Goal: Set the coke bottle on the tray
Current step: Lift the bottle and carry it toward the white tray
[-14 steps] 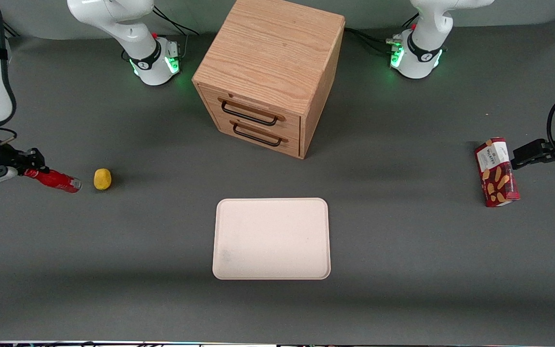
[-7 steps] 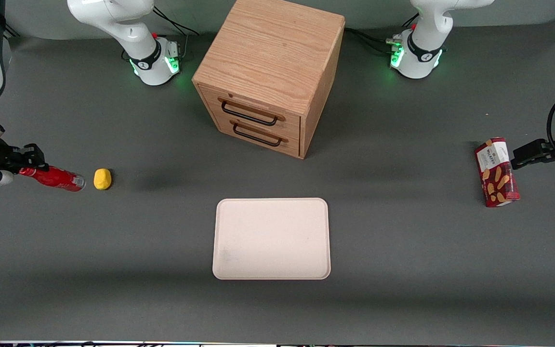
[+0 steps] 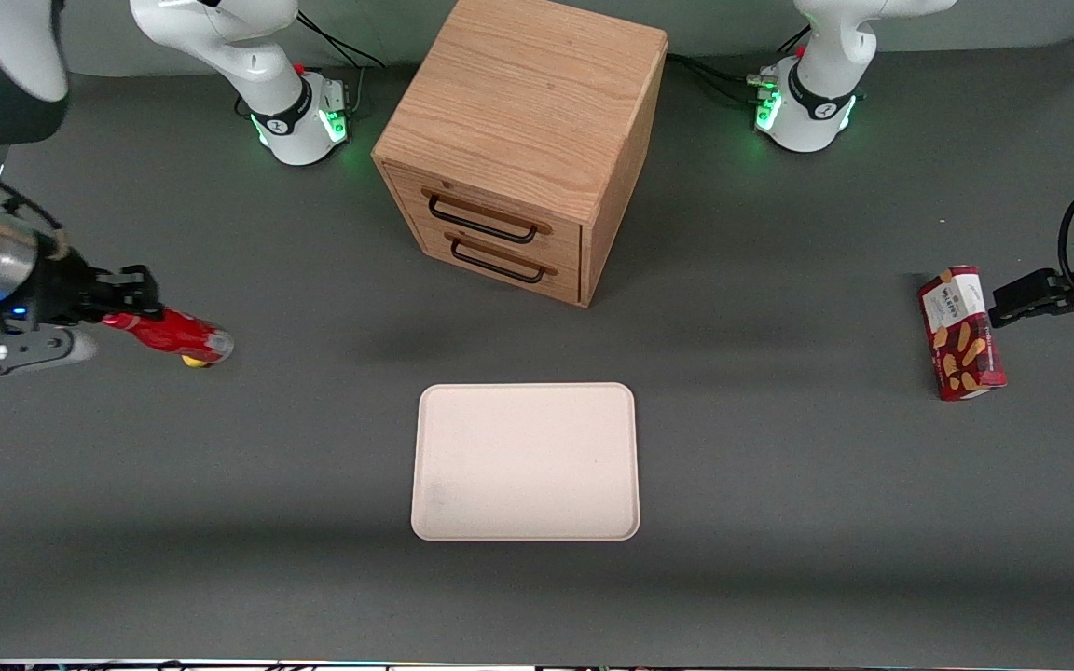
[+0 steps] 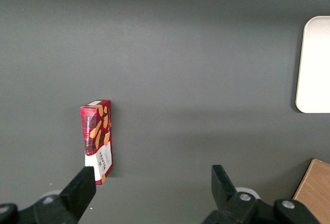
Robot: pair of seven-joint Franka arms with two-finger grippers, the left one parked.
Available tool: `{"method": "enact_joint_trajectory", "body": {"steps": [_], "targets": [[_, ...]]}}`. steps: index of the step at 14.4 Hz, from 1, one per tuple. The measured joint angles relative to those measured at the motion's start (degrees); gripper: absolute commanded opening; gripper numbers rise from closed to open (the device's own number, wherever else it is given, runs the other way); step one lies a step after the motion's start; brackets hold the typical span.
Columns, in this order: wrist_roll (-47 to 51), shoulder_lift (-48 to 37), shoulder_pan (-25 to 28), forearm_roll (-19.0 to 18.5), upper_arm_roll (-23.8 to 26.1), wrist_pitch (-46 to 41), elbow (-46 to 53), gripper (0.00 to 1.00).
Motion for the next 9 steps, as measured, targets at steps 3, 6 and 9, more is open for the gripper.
{"method": "enact_joint_trajectory", "body": {"steps": [3, 6, 9], "targets": [[9.7, 4.0, 0.1, -0.1, 7.3, 0.4, 4.3, 0.00], [14.4, 8.8, 0.2, -0.9, 11.0, 5.2, 6.9, 0.00], [17.0, 14.1, 0.5, -7.0, 15.2, 12.0, 7.3, 0.00]]}}
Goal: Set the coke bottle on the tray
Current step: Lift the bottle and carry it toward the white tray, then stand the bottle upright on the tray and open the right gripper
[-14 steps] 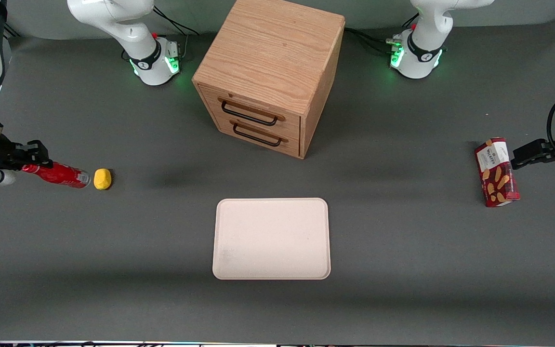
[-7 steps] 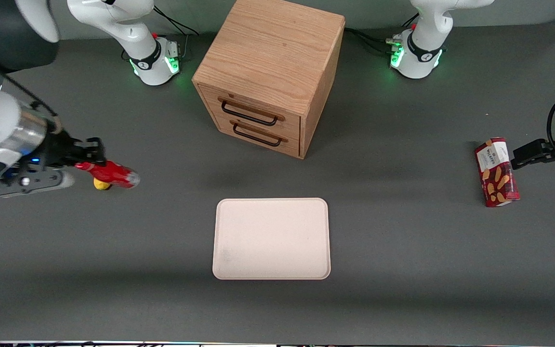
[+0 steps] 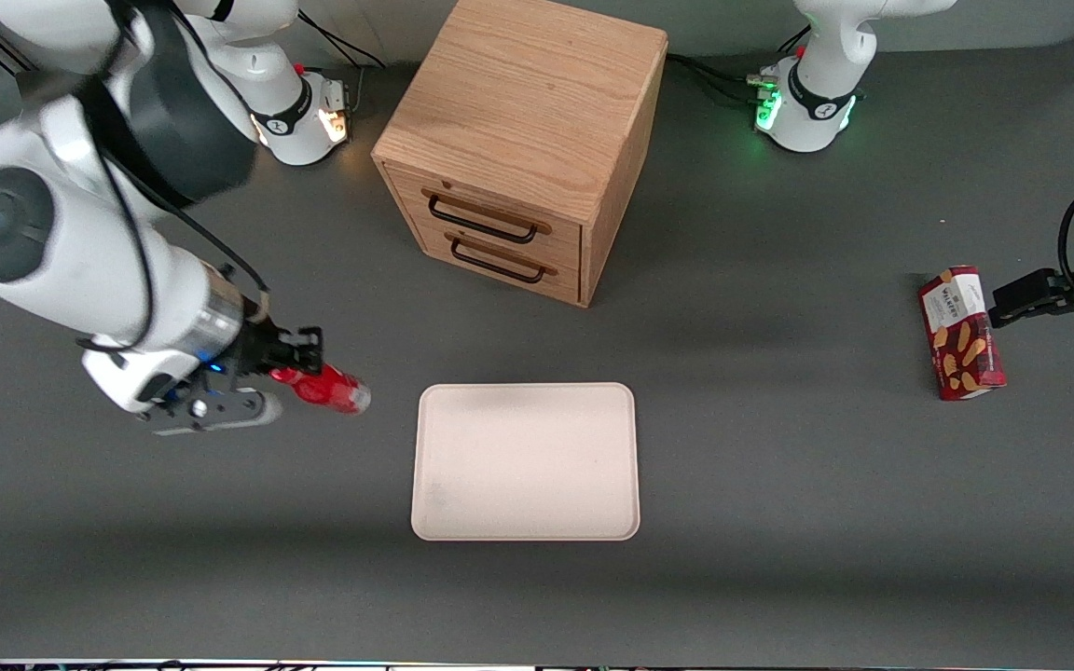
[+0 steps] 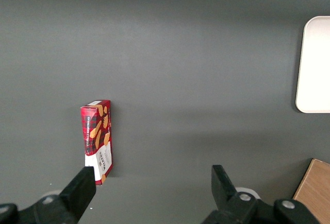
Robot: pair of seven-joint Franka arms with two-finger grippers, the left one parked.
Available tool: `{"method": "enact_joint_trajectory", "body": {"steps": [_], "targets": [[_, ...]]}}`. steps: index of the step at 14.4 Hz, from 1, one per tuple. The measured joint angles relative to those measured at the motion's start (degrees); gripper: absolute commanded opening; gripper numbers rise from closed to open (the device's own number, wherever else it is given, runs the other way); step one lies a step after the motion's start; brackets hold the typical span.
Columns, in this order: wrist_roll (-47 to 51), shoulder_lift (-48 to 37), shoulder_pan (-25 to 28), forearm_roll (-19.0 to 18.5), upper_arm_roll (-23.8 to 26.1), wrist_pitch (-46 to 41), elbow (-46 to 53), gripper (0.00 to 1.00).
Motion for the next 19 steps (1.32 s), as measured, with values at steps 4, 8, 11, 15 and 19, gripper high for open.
{"method": "enact_joint_trajectory", "body": {"steps": [4, 8, 11, 15, 19], "targets": [[1.8, 7.1, 1.1, -3.4, 2.5, 9.9, 0.1, 0.00], [1.8, 13.4, 2.0, -5.8, 2.6, 17.8, 0.2, 0.00], [1.8, 16.8, 2.6, -7.3, 2.7, 22.2, 0.3, 0.00], [2.7, 20.0, 3.1, -9.2, 2.7, 26.9, 0.4, 0.00], [4.3, 21.5, 3.1, -9.8, 2.7, 27.9, 0.4, 0.07]]}}
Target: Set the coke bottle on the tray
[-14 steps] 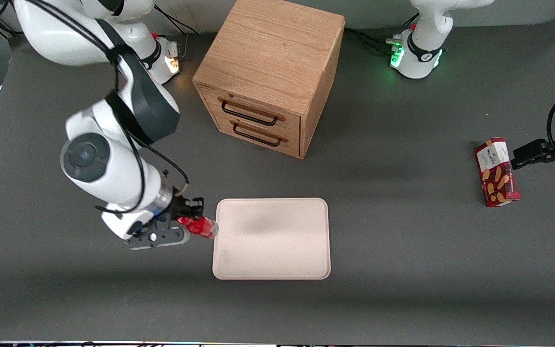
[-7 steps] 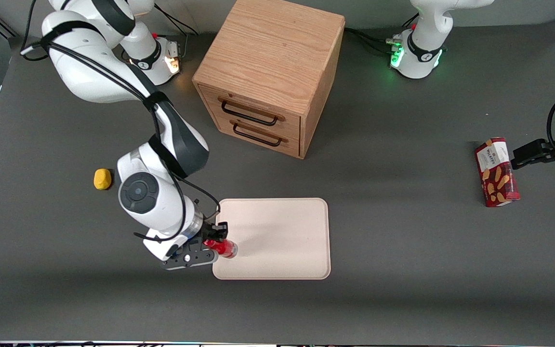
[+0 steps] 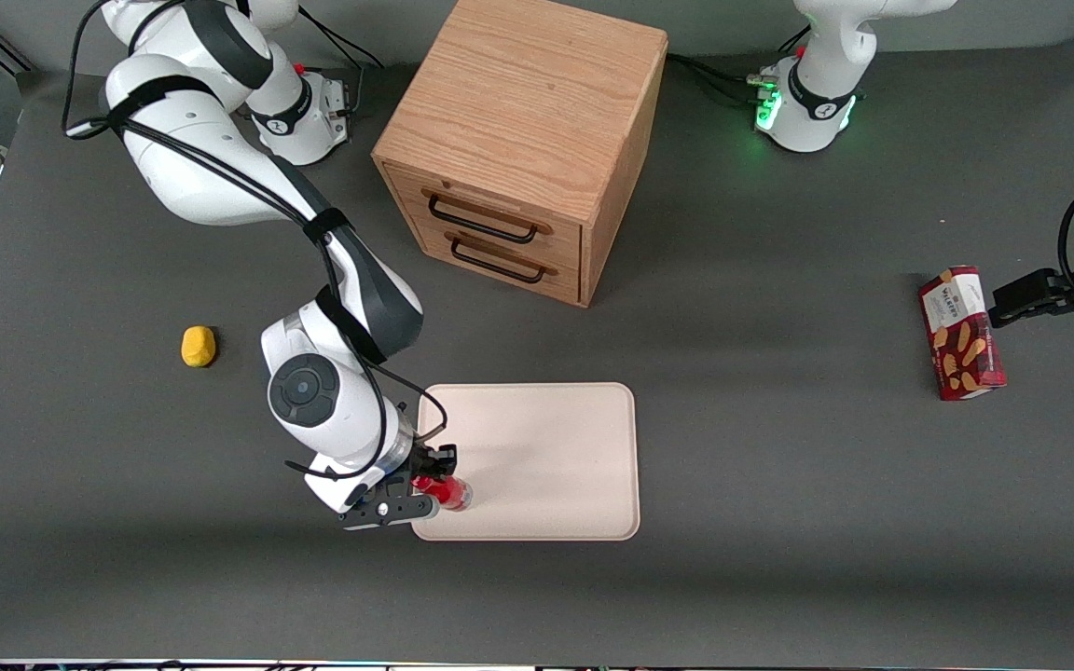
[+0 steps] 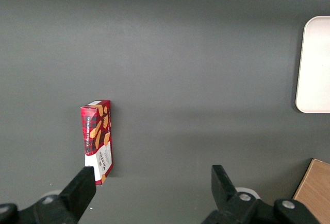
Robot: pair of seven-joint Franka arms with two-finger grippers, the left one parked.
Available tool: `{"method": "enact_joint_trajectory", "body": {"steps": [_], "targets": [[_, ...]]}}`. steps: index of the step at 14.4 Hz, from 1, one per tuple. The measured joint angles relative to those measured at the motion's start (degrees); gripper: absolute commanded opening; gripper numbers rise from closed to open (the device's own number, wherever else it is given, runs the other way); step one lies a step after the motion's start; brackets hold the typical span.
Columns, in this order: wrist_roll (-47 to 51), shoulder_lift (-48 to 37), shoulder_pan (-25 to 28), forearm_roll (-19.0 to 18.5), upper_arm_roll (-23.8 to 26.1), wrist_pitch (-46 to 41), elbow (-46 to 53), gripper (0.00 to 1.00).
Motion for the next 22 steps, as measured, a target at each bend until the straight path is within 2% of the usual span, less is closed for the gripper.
{"method": "enact_joint_trajectory", "body": {"steps": [1, 2, 4, 8, 15, 16, 19, 22], "targets": [[0.2, 0.2, 0.0, -0.5, 0.0, 0.0, 0.0, 0.08], [0.2, 0.3, 0.0, -0.7, 0.0, 0.0, 0.0, 0.18], [0.3, 0.3, 0.0, -0.9, 0.0, 0.0, 0.0, 0.98], [0.4, 0.3, 0.0, -3.3, 0.0, 1.0, 0.2, 1.00], [3.0, -1.4, -0.4, -3.4, 0.1, 0.6, 0.3, 1.00], [3.6, -2.8, -0.5, -2.6, 0.2, 0.0, -0.3, 1.00], [3.5, -11.8, -2.6, 3.8, -0.3, -1.6, -7.2, 1.00], [-0.7, -25.6, -4.2, 12.9, -6.4, -5.1, -18.9, 1.00]]}}
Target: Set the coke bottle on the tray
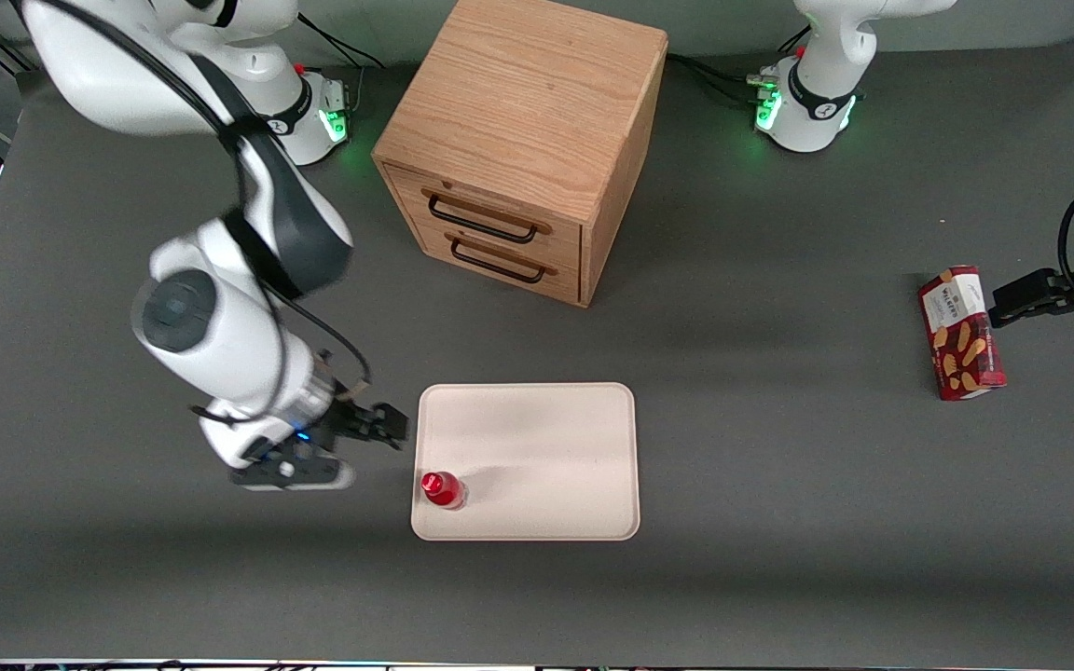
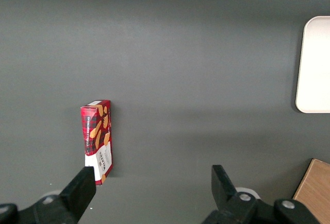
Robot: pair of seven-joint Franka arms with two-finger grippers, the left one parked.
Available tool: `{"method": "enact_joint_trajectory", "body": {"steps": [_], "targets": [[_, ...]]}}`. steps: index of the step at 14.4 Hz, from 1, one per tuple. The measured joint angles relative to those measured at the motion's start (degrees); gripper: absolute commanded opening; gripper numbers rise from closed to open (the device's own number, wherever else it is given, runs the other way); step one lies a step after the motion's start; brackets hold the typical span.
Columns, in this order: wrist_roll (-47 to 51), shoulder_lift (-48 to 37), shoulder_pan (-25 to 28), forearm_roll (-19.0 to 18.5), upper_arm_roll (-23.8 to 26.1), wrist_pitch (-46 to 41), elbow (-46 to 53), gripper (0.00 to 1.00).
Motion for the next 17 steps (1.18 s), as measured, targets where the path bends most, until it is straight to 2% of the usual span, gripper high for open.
{"method": "enact_joint_trajectory", "body": {"steps": [1, 3, 10, 13, 17], "targets": [[-2.0, -4.5, -0.3, 2.6, -2.6, -2.0, -3.4, 1.00], [-4.0, -13.3, -0.9, 4.8, -6.8, -5.3, -10.6, 1.00], [-13.9, -37.7, -1.0, 5.2, -17.7, -12.7, -31.7, 1.00], [-15.6, -43.6, -1.0, 4.4, -19.4, -17.2, -35.0, 1.00], [-17.7, -44.8, -1.0, 3.9, -19.4, -18.9, -34.3, 1.00]]}}
